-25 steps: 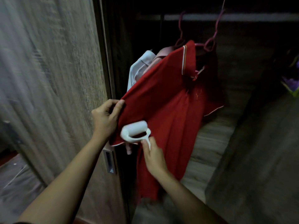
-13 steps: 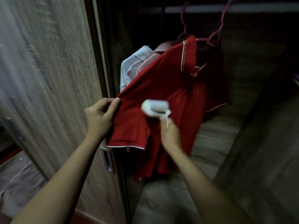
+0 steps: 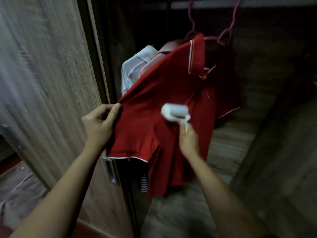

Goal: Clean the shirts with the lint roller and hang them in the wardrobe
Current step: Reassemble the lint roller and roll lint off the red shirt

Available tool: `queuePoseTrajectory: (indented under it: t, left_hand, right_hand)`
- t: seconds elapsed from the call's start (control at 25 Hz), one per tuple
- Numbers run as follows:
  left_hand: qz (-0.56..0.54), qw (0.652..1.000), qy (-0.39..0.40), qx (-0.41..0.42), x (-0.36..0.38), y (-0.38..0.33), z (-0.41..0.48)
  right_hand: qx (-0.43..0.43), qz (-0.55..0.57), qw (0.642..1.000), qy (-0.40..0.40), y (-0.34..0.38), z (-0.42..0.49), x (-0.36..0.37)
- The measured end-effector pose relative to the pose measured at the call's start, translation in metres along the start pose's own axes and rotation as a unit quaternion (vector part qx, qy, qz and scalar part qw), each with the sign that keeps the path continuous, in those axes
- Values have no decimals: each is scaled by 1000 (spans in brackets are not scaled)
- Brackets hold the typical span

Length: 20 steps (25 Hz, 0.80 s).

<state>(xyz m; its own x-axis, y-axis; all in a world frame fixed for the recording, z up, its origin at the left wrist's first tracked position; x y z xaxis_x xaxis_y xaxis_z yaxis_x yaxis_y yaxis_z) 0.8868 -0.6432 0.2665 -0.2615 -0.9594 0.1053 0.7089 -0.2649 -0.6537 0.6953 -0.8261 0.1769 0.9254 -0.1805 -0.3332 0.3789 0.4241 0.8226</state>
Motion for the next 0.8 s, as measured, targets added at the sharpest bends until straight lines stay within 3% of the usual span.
queuePoseTrajectory:
  t: [0.08, 0.16, 0.24, 0.36, 0.52, 0.64, 0.72, 0.8]
  left_hand:
    - [2, 1000, 2, -3, 0, -2, 0]
    - [8, 1000, 10, 3, -1, -4, 1]
    - [14, 1000, 16, 10, -2, -4, 1]
    - [13, 1000, 14, 0, -1, -4, 0]
    - [11, 1000, 1, -16, -2, -4, -1]
    - [14, 1000, 1, -25, -3, -6, 1]
    - [15, 1000, 1, -26, -2, -8, 3]
    - [14, 1000, 0, -26, -2, -9, 3]
  right_hand:
    - [32, -88, 983, 158, -59, -61, 34]
    - [53, -169, 956, 235, -101, -108, 43]
    - [54, -168, 965, 196, -105, -106, 33]
    - [20, -49, 997, 51, -56, -50, 9]
    - [-45, 111, 990, -78, 14, 13, -7]
    - [-28, 93, 993, -65, 1, 0, 21]
    - [25, 9, 1000, 12, -36, -28, 51]
    - [104, -84, 985, 113, -77, -58, 73]
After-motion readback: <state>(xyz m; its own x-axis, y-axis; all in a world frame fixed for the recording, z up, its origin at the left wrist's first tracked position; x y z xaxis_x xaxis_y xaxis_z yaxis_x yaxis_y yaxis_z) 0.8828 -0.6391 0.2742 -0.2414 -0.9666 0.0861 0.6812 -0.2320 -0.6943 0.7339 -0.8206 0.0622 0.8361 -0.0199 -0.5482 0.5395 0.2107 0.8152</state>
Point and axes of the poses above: each hand's wrist, its own z-axis towards the middle knuckle, its own x-axis out of the palm, y = z × x, the point moved 3 cm from there along z, towards the middle knuckle, and after that the axes turned 14 degrees about -y, right-handed, at the moved point
